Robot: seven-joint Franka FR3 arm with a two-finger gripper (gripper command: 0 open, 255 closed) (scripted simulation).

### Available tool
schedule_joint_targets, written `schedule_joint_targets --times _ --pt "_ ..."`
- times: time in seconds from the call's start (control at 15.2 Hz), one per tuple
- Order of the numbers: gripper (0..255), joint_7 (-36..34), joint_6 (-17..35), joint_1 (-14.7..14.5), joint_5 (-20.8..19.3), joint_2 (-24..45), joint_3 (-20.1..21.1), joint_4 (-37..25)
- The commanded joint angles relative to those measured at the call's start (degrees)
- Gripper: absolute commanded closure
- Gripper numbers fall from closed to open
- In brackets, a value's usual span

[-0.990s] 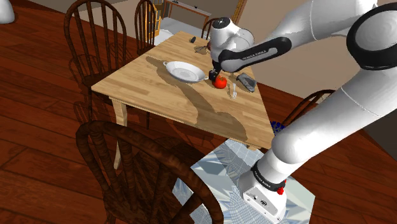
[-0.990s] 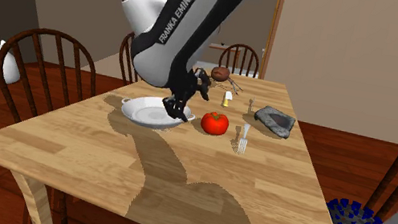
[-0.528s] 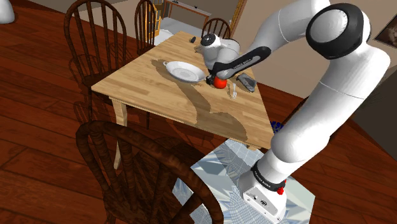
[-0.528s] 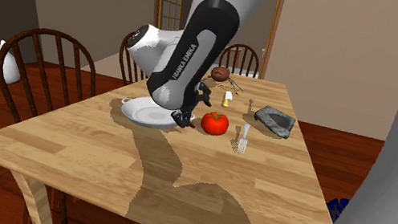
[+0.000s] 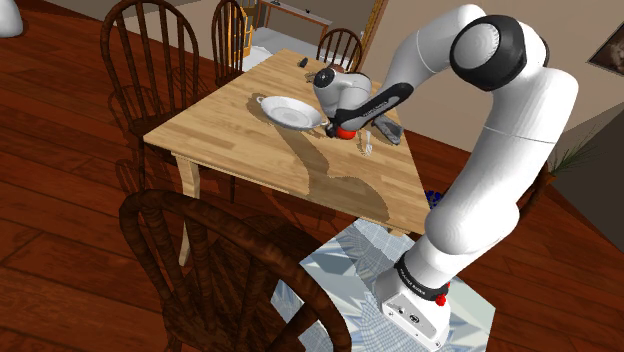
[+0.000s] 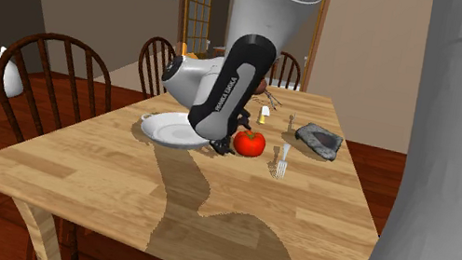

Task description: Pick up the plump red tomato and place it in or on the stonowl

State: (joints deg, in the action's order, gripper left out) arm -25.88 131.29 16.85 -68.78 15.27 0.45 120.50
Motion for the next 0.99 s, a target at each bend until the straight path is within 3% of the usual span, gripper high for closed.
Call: schedule_joint_targets --times 0.0,0.53,0.59,0.92 --pt "0 -0.5 0.9 0.4 -0.9 1.0 -0.5 -0.4" --pt "0 -0.6 1.1 0.6 -1.1 1.3 -0.6 -0.5" --pt "255 -0.6 1.1 0.6 -1.1 1.3 -0.6 -0.5" --pt "255 -0.7 1.2 0.6 -1.2 1.4 -0.6 -0.5"
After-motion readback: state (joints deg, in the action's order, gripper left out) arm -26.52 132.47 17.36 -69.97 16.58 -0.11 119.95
